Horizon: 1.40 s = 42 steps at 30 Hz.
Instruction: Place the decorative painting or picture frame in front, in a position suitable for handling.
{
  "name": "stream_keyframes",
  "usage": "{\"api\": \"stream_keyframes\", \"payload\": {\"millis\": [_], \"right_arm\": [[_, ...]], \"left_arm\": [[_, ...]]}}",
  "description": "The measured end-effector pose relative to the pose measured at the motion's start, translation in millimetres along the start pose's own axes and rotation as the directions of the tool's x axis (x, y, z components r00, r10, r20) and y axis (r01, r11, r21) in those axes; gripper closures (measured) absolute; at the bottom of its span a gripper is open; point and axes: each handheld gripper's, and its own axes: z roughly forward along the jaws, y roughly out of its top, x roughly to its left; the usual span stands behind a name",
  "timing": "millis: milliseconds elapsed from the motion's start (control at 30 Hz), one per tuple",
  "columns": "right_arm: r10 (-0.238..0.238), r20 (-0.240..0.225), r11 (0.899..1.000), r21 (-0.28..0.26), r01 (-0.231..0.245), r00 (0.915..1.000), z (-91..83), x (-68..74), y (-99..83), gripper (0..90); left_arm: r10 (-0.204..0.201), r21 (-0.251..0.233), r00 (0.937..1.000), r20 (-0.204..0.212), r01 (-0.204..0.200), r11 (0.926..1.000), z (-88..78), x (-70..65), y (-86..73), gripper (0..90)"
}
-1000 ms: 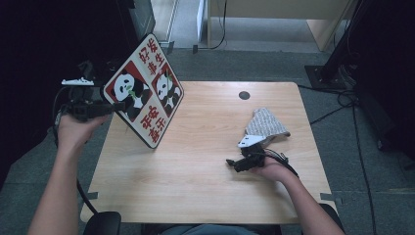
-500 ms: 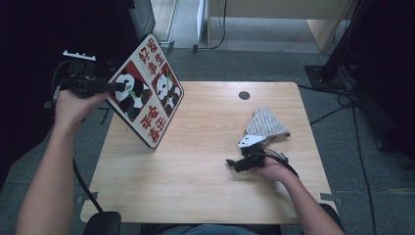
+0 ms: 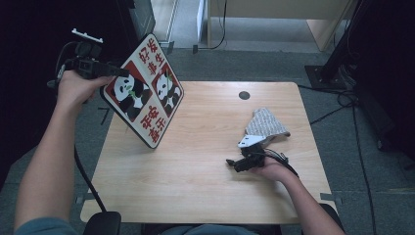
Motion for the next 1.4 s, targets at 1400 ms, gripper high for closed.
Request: {"api": "stream_keyframes", "payload": {"millis": [1400], "right_arm": [[0.007,0.000,1.000,0.001,-0.007,1.0000,-0.8,2.0,-0.8,10.9]], "left_arm": [[0.016,0.151,0.9999,0.003,-0.016,0.9884,47.6,18.4,41.3,62.1]]}}
